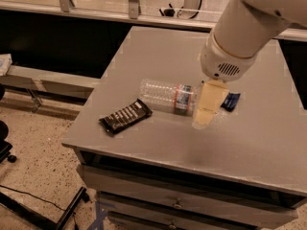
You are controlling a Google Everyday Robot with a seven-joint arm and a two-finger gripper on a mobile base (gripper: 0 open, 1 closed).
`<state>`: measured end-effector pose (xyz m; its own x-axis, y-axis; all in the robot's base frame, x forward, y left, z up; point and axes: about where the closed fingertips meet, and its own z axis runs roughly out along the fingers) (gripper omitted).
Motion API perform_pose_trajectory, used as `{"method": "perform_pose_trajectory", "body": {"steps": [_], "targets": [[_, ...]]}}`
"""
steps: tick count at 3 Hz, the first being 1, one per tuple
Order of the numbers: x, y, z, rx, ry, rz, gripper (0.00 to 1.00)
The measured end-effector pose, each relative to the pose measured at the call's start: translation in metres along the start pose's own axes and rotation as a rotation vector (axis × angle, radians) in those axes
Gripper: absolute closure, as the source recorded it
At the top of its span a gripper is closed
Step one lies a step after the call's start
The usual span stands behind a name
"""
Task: Place water bottle upright
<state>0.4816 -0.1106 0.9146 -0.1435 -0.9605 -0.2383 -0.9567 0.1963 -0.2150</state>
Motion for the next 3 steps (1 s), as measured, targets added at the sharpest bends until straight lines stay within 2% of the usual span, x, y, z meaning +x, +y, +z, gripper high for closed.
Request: {"method": "perform_pose_trajectory", "body": {"steps": [1, 2, 3], "targets": [[0.015, -0.023, 0.003, 0.000, -0.049, 0.020, 0.00], [0.035, -0.037, 0.008, -0.022, -0.129, 0.089, 0.00], [0.045, -0.041, 0.014, -0.051, -0.219, 0.181, 0.00]]}}
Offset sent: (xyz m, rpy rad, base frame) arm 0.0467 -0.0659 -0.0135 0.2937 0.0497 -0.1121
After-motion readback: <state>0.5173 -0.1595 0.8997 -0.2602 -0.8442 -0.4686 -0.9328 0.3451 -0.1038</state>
